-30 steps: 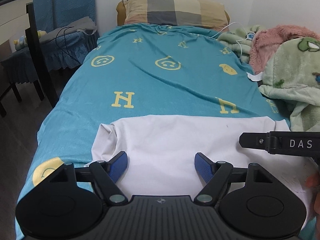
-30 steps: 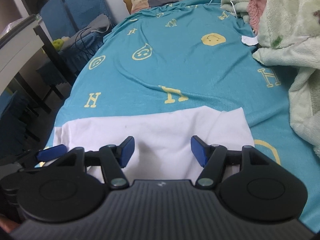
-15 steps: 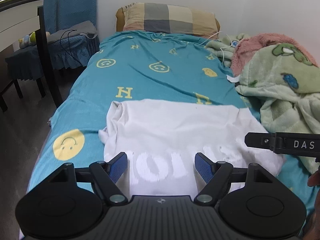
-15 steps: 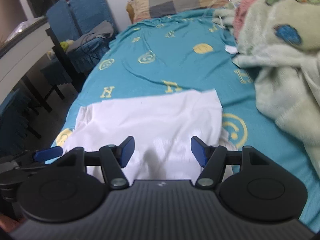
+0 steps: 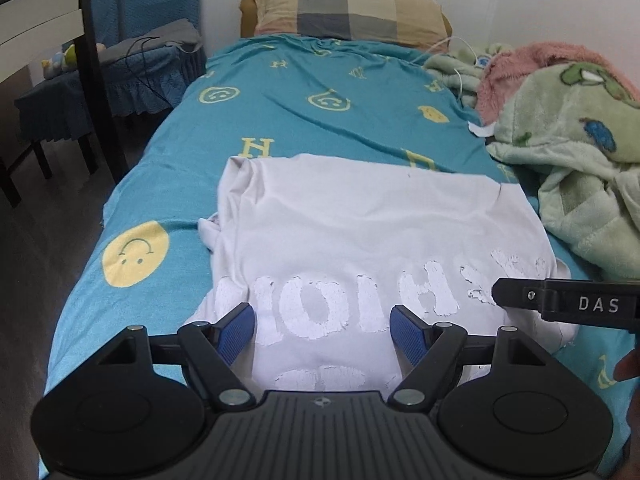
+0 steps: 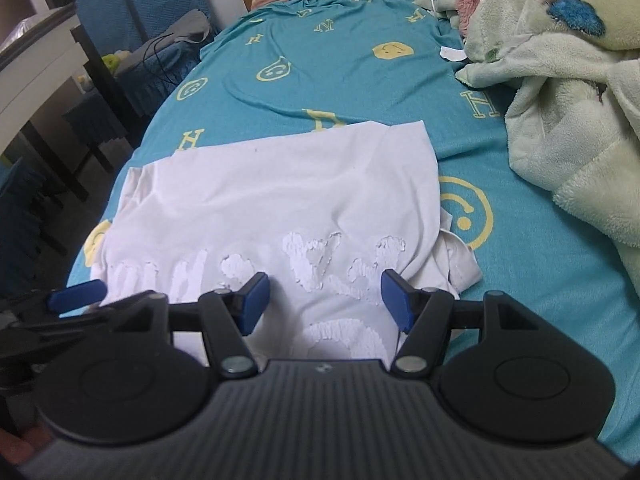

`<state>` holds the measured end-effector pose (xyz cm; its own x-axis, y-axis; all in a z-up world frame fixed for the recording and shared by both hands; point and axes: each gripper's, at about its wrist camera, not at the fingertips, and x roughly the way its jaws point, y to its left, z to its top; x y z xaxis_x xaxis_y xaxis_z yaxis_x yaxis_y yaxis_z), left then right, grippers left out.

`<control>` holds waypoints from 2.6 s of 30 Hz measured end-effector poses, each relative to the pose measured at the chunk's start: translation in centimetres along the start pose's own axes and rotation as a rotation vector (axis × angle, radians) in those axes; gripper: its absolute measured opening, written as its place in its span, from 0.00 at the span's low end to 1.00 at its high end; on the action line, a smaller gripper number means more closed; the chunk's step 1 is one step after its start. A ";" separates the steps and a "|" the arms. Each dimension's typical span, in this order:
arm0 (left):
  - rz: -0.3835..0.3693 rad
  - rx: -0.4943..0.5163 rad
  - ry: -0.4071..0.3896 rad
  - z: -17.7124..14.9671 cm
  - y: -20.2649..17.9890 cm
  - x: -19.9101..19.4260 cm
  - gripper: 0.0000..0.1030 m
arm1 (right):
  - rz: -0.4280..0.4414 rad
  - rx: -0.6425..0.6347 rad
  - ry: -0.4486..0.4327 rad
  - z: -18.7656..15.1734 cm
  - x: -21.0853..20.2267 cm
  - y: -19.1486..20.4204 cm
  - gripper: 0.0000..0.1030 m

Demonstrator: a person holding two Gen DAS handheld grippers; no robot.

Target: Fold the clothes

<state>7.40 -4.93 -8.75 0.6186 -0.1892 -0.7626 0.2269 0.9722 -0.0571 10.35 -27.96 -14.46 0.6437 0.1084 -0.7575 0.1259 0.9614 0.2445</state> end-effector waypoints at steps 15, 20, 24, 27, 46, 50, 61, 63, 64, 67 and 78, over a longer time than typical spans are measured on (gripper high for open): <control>-0.256 -0.305 0.102 -1.9 2.6 -3.1 0.94 | 0.011 0.018 0.007 0.2 -0.3 -0.4 0.62; -0.321 -0.433 0.203 -2.1 2.9 -0.9 0.94 | 0.022 0.048 0.008 0.3 -0.5 -0.7 0.62; -0.382 -0.665 0.268 -3.3 4.8 1.5 0.93 | 0.031 0.080 0.009 0.4 -0.5 -1.0 0.62; -0.444 -0.852 0.309 -4.9 6.5 2.8 0.92 | 0.039 0.105 0.008 0.5 -0.5 -1.2 0.62; -0.352 -0.967 0.083 -4.7 8.6 4.3 0.43 | 0.421 0.528 -0.054 0.2 -4.8 -2.3 0.64; -0.357 -0.938 0.036 -4.0 8.2 3.6 0.33 | 0.553 0.582 0.069 -1.7 -3.2 -0.2 0.64; -0.374 -0.900 -0.035 -3.7 8.4 1.3 0.25 | 0.606 0.884 0.234 -5.4 2.6 -0.8 0.65; -0.375 -0.903 -0.035 -3.7 8.5 1.2 0.25 | 0.567 0.923 0.225 -5.8 2.9 -1.7 0.65; -0.374 -0.902 -0.035 -3.7 8.5 1.2 0.25 | 0.544 0.941 0.219 -6.1 3.0 -2.2 0.65; -0.375 -0.908 -0.035 -3.8 8.6 1.3 0.25 | 0.474 0.992 0.197 -6.9 2.9 -3.5 0.64; -0.373 -0.920 -0.028 -3.8 8.8 1.6 0.25 | 0.351 1.118 0.035 -8.1 1.8 -6.2 0.64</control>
<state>7.55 3.81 -12.93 0.6463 -0.4966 -0.5793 -0.2541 0.5759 -0.7771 4.56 -31.69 -22.26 0.7558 0.3472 -0.5551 0.5505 0.1220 0.8259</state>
